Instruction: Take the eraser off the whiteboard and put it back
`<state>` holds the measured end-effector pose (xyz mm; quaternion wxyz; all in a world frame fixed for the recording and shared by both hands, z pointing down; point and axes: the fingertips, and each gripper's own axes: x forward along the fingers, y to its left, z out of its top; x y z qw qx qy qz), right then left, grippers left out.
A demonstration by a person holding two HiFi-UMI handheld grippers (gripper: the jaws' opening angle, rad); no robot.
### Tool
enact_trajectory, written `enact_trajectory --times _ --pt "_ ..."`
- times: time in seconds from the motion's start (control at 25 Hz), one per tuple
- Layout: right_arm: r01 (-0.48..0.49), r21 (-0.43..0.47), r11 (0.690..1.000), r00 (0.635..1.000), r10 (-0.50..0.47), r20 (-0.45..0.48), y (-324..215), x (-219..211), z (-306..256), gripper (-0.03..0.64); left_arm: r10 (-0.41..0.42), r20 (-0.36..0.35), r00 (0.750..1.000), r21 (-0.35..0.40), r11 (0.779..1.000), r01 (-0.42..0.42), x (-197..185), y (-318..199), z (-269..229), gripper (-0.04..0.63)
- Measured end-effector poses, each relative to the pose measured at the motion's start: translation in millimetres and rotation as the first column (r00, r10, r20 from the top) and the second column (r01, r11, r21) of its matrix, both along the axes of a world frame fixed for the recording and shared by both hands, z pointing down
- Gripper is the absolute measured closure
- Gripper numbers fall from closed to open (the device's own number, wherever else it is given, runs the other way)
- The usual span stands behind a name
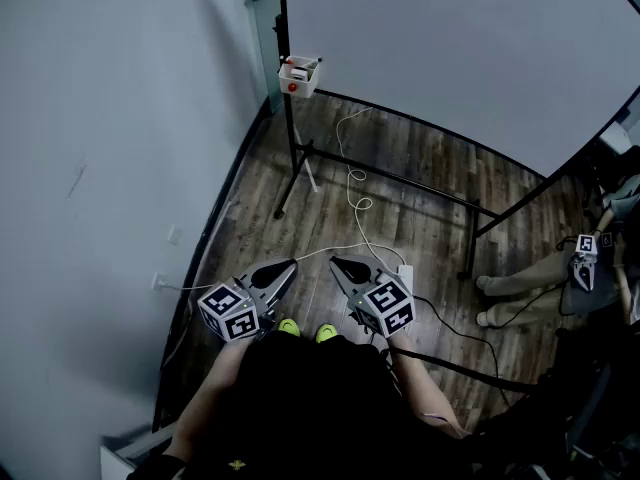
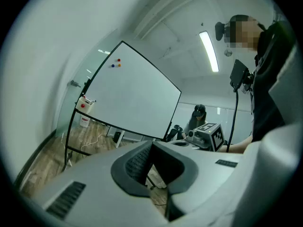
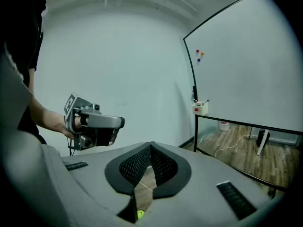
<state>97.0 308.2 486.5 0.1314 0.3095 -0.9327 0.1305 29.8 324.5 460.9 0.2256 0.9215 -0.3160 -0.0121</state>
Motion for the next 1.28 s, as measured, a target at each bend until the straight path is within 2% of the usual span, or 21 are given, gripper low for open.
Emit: enact_trajectory --times 0.24,0.44,0.84,1.28 --pt "0.002 -0.005 1.000 1.000 -0.002 0.002 -7.7 0.0 1.3 0.600 -0.021 0.001 1.000 0.004 1.000 0.021 -6.2 -6.1 -0.3 0.574" --pt "0.010 0.001 1.000 0.999 -0.009 -0.042 -11.8 3.6 5.7 0.600 -0.051 0.006 0.999 0.002 0.999 0.051 -12.8 -7.0 1.6 0.574" --pt "0.015 -0.012 1.000 0.997 -0.016 -0.071 -20.4 14.7 12.8 0.600 -0.090 0.015 0.996 0.001 0.996 0.090 -20.2 -14.8 3.4 0.574" --pt "0.012 -0.003 1.000 0.996 -0.012 -0.087 -55.0 14.8 16.1 0.600 -0.101 0.005 0.995 -0.003 0.995 0.101 -27.4 -47.0 6.5 0.574"
